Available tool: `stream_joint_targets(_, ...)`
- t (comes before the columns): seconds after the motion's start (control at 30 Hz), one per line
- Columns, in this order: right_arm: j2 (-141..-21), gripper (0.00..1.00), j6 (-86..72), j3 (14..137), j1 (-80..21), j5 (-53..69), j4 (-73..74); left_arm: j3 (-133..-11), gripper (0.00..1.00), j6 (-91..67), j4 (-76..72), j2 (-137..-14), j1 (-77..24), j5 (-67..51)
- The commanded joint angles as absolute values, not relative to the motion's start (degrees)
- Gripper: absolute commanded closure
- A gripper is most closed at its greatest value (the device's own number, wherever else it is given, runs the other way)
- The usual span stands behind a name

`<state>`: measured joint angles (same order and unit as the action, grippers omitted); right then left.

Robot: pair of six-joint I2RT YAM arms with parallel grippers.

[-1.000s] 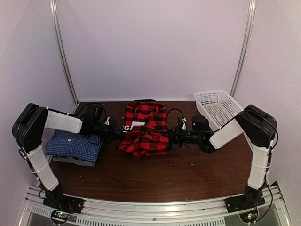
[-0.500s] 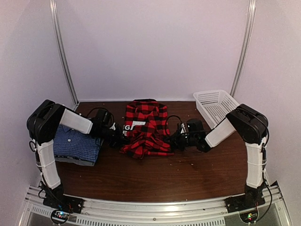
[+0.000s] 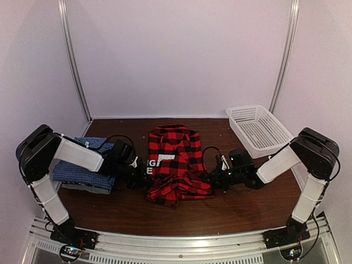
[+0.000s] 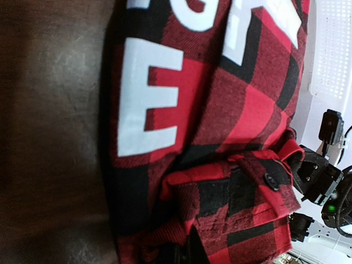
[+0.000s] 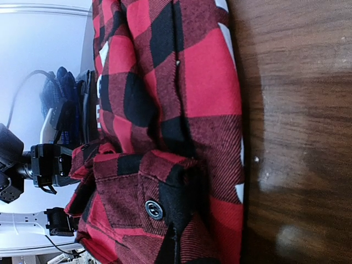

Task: Fold and stack the long sleeve shirts
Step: Fold the rectangle-folded shirt at the center of the board.

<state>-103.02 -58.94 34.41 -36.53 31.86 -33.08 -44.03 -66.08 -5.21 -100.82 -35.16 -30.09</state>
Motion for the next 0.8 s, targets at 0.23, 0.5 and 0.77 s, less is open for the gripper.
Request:
stream_joint_targets(0.23, -100.0, 1.00, -55.4, 40.9, -36.2, 30.3, -26.1, -48.4, 1.00, -61.9, 3.6, -97.4, -34.4, -25.6)
stream_joint_targets(0.5, -106.1, 1.00, -55.8, 46.1, -35.0, 31.5, -27.3, -52.4, 1.00, -59.7, 4.5, -100.7, -32.8, -25.5)
stream_joint_targets(0.77, -105.8, 0.71, -55.1, 45.5, -34.8, 30.7, -26.5, -55.9, 0.73, -55.5, 6.0, -103.6, -32.3, -26.2)
